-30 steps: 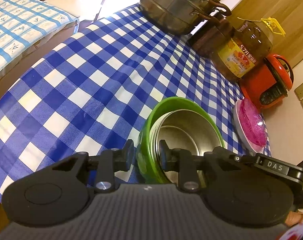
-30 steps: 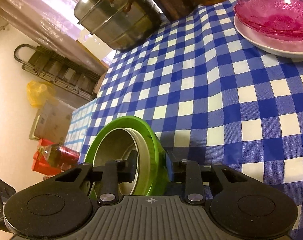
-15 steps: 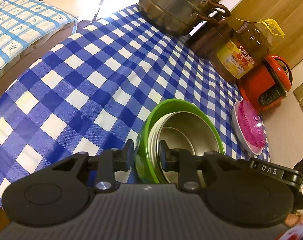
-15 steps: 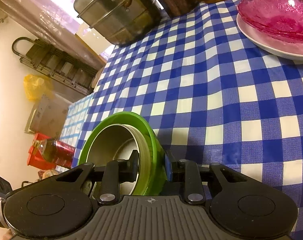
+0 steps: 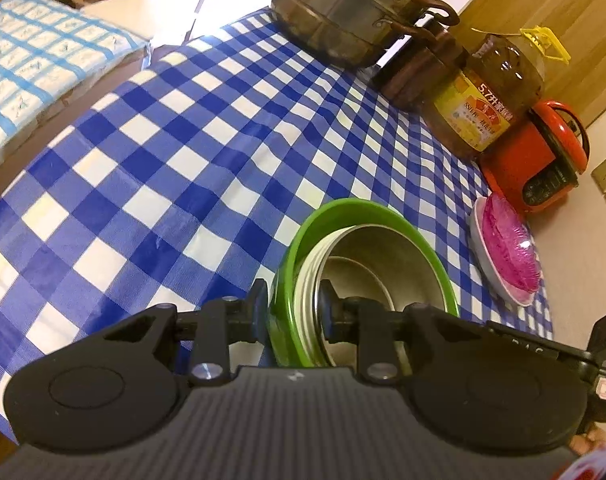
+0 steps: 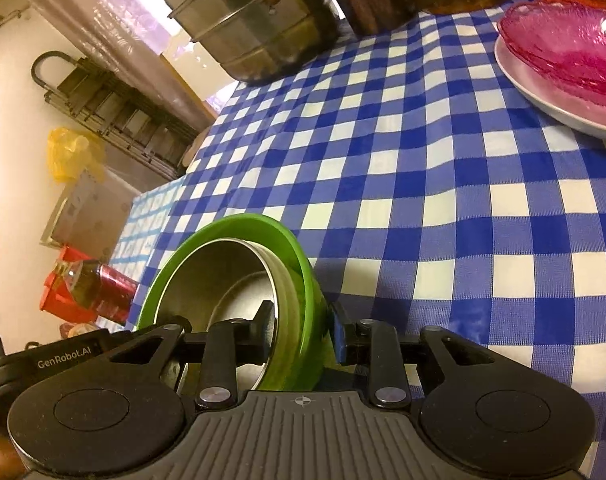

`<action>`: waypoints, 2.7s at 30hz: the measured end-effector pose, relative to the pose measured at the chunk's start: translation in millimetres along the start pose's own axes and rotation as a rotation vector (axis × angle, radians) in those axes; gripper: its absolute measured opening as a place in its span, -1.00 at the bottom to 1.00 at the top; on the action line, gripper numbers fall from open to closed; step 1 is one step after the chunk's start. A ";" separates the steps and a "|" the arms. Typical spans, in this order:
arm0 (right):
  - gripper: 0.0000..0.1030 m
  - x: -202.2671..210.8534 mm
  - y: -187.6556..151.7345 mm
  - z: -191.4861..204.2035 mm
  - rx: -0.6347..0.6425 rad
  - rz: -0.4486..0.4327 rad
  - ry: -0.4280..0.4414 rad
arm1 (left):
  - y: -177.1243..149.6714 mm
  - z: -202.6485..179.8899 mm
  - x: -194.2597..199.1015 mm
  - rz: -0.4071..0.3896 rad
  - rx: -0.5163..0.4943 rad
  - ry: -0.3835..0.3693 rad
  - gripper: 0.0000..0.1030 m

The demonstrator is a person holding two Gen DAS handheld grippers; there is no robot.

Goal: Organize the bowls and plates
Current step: 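Lift the nested green bowl stack with both grippers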

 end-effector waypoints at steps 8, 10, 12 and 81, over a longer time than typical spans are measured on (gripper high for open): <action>-0.43 -2.6 -4.5 4.4 0.048 -0.025 -0.017 | -5.7 -7.7 -7.8 -0.023 -0.013 0.067 -0.56; -0.43 -3.4 -5.3 5.9 0.063 -0.030 -0.021 | -6.9 -8.7 -8.8 -0.036 -0.008 0.079 -0.56; -0.43 -4.3 -6.0 7.1 0.073 -0.037 -0.022 | -8.1 -9.8 -9.2 -0.048 -0.009 0.091 -0.56; -0.45 95.3 -10.8 -75.4 -0.071 -0.166 -0.147 | -58.7 -133.1 -16.3 -0.029 -0.151 0.045 -0.63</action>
Point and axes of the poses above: each gripper's, at about its wrist camera, not at the fingertips, and x roughly against the way its jaws point, z to its left, y to its top, the point moved 4 cm from there along -x, roughly the way its jaws point, and after that the axes turned 3 degrees about -y, right-handed, at the moved point
